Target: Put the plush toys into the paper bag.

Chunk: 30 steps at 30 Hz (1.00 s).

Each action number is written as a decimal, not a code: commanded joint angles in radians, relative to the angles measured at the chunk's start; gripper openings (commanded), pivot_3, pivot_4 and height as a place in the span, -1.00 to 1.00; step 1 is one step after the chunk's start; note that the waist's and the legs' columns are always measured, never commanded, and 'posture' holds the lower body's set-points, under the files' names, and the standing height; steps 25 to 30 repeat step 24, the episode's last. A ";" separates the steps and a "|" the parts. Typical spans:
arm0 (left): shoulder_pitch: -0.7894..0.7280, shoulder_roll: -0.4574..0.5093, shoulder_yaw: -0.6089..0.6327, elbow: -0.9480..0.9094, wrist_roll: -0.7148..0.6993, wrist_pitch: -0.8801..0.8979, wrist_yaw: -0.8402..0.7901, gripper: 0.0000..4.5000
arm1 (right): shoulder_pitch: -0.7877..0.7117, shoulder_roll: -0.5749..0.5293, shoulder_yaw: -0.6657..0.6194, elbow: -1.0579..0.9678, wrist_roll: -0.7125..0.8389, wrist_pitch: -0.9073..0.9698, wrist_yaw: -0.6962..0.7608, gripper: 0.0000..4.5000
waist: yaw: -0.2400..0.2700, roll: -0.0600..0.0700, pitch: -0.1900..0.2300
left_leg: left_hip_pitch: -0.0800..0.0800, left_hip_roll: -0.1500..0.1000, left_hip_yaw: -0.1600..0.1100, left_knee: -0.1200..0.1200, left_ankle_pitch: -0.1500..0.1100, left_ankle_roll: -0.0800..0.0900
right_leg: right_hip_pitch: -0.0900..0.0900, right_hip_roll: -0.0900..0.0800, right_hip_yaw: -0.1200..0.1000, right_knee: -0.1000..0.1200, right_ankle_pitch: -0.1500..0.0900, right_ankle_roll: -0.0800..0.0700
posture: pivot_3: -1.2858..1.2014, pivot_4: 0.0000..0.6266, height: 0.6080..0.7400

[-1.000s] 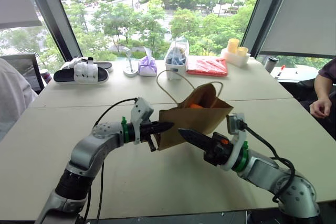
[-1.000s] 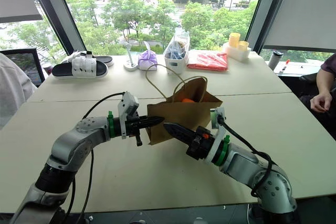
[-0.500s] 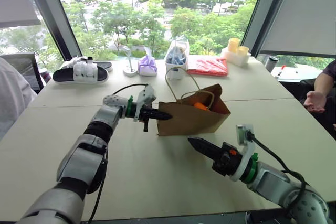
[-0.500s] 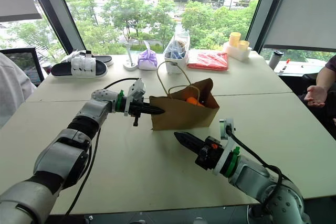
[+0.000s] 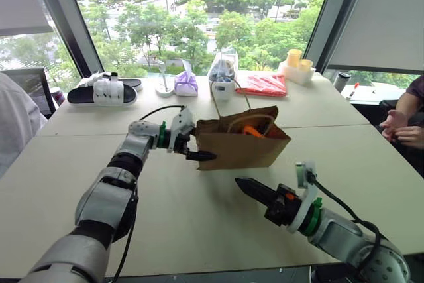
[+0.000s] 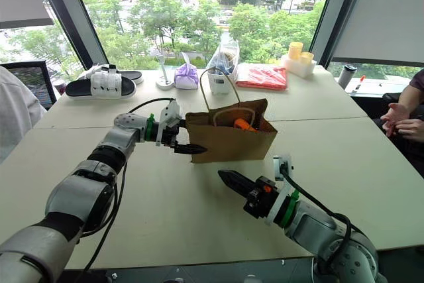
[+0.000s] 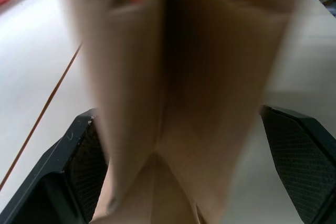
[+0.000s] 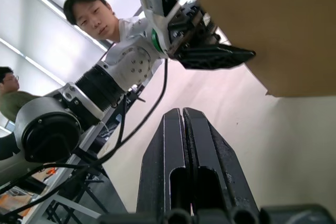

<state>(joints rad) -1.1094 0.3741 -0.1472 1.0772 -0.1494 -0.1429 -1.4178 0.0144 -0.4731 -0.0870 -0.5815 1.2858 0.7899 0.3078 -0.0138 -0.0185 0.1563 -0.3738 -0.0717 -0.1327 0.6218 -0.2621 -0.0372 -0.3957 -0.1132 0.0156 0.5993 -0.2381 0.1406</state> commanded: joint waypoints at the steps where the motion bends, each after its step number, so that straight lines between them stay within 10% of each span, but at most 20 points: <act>1: 0.022 0.049 0.044 -0.101 -0.019 0.050 -0.016 0.99 | -0.015 -0.001 0.000 -0.005 -0.005 -0.008 0.027 -1.00 | 0.000 0.000 0.000 | 0.000 0.000 0.000 0.000 0.000 0.000 | 0.000 0.000 0.000 0.000 0.000 0.000 | 0.03 -0.52 1.00; 23: 0.858 0.242 0.405 -1.338 -0.426 0.910 0.427 0.99 | 0.039 -0.109 -0.051 0.039 -0.060 0.024 0.134 -1.00 | 0.004 0.002 -0.001 | 0.001 0.002 -0.004 -0.003 0.000 0.000 | -0.001 0.000 0.002 -0.001 0.000 0.000 | 0.03 -0.52 1.00; 30: 0.895 0.229 0.422 -1.378 -0.439 0.926 0.466 0.99 | 0.041 -0.121 -0.054 0.043 -0.070 0.025 0.144 -1.00 | 0.004 0.002 -0.001 | 0.001 0.002 -0.004 -0.003 0.000 0.000 | 0.000 -0.001 0.002 -0.002 0.000 0.000 | 0.03 -0.52 1.00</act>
